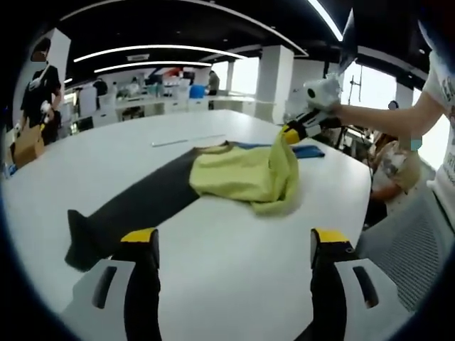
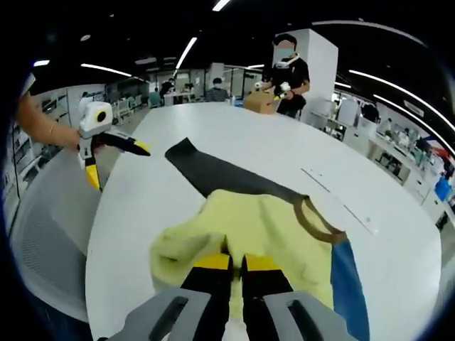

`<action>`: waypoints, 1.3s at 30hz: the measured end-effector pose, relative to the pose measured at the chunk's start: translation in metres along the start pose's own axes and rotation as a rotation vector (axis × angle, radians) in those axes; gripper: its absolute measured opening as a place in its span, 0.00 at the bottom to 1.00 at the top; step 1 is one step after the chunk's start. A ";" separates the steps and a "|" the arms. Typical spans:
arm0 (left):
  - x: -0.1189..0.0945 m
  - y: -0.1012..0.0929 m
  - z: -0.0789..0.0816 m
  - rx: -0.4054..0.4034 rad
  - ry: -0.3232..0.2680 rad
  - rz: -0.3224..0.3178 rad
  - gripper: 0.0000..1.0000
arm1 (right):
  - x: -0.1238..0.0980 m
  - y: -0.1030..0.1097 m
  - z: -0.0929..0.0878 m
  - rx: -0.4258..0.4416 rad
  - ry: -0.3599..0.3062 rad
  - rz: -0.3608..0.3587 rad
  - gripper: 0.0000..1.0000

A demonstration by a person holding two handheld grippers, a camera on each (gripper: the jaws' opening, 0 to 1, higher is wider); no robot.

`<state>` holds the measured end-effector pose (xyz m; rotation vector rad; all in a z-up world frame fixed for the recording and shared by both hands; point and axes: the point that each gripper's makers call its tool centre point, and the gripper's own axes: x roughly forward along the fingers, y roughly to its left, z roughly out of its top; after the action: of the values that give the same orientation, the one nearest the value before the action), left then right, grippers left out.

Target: Fold the garment on the visible template until the final outline fits inside the template.

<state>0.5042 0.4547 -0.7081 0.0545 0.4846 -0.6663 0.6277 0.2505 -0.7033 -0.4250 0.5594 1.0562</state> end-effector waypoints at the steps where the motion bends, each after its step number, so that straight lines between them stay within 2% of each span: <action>1: 0.000 0.000 0.000 -0.002 0.001 0.000 0.83 | 0.002 -0.003 -0.001 0.011 0.006 -0.002 0.00; 7: 0.003 0.005 -0.005 -0.017 0.010 0.007 0.84 | 0.021 -0.023 -0.011 0.032 0.069 -0.024 0.00; 12: 0.007 0.004 -0.006 -0.035 0.013 0.004 0.82 | 0.036 -0.032 -0.022 0.024 0.124 -0.037 0.00; 21: 0.016 0.005 -0.005 -0.052 0.021 -0.008 0.79 | 0.060 -0.048 -0.050 0.105 0.225 -0.047 0.00; 26: 0.020 0.005 -0.006 -0.061 0.026 -0.011 0.77 | 0.065 -0.052 -0.056 0.179 0.223 -0.051 0.00; 31: 0.024 0.003 -0.007 -0.078 0.028 -0.016 0.74 | 0.064 -0.055 -0.057 0.199 0.221 -0.057 0.01; 35: 0.027 -0.001 -0.006 -0.082 0.034 -0.026 0.73 | 0.059 -0.060 -0.059 0.243 0.218 -0.083 0.09; 39: 0.029 -0.003 -0.003 -0.073 0.038 -0.035 0.72 | 0.051 -0.064 -0.052 0.292 0.177 -0.104 0.23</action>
<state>0.5206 0.4358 -0.7235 -0.0106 0.5468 -0.6817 0.6925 0.2277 -0.7716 -0.2881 0.8282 0.8260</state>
